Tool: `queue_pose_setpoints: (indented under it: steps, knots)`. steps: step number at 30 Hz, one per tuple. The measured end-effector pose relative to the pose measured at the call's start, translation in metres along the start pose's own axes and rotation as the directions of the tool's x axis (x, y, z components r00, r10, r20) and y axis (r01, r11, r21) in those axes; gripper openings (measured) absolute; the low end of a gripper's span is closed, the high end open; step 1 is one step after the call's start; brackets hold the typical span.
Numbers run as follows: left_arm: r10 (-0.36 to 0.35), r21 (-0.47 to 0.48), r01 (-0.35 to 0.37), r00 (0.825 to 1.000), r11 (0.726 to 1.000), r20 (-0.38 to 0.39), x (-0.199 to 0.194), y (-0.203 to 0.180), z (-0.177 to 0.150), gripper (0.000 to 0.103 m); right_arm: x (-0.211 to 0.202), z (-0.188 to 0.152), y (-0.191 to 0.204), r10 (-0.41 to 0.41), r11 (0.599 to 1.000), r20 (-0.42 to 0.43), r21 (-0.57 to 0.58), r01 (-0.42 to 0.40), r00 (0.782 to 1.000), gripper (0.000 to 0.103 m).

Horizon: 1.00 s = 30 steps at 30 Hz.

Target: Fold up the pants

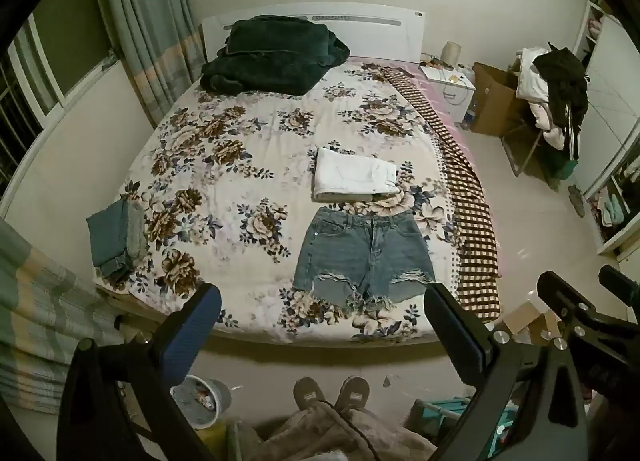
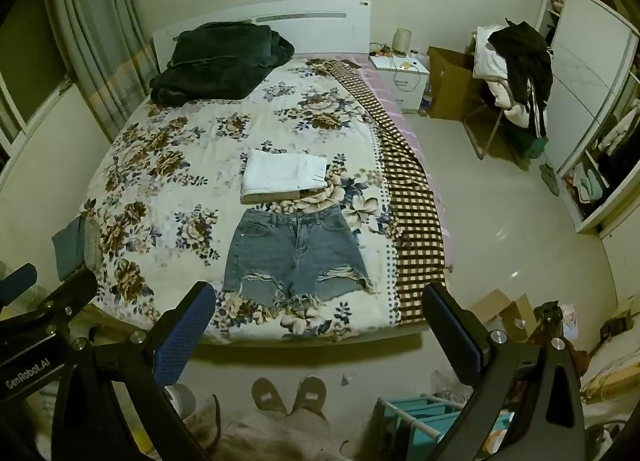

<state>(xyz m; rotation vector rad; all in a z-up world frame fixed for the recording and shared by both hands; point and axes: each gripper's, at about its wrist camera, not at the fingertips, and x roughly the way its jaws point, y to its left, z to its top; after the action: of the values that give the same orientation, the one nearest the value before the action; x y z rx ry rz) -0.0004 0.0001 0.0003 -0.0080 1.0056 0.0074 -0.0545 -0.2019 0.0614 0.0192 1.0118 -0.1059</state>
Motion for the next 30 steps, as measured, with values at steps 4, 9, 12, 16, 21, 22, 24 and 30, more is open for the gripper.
queue_pose_setpoints:
  steps: [4,9,12,16,21,22,24,30]
  knots:
    - [0.016,-0.002,-0.016,1.000,1.000,0.008,-0.002,-0.001,0.000,0.103,0.000,0.000,0.000,0.006,1.000,0.001,0.002,-0.006,1.000,0.103]
    - [0.010,-0.001,-0.010,1.000,1.000,0.005,-0.002,-0.006,-0.001,0.103,0.000,0.000,0.000,0.012,1.000,-0.001,0.005,-0.012,1.000,0.103]
    - [0.010,0.000,-0.010,1.000,1.000,0.006,-0.004,-0.009,-0.001,0.103,0.001,-0.002,0.000,0.017,1.000,-0.007,0.002,-0.017,1.000,0.103]
    - [0.000,-0.004,0.001,1.000,1.000,0.006,-0.004,-0.003,0.000,0.103,0.000,-0.003,-0.002,0.022,1.000,-0.012,0.001,-0.022,1.000,0.103]
    - [-0.002,-0.007,0.002,1.000,1.000,0.001,-0.005,-0.004,0.000,0.103,0.001,-0.003,-0.001,0.015,1.000,-0.014,-0.008,-0.015,1.000,0.103]
    - [-0.002,-0.007,0.002,1.000,1.000,0.000,-0.005,-0.004,0.001,0.103,0.001,-0.002,-0.001,0.016,1.000,-0.014,-0.004,-0.016,1.000,0.103]
    - [-0.004,-0.006,0.004,1.000,1.000,-0.001,-0.008,-0.007,0.002,0.103,0.001,-0.002,0.000,0.015,1.000,-0.015,-0.004,-0.015,1.000,0.103]
    - [-0.002,-0.011,0.002,1.000,1.000,0.003,-0.007,-0.007,0.002,0.103,0.001,-0.002,0.002,0.015,1.000,-0.014,-0.007,-0.015,1.000,0.103]
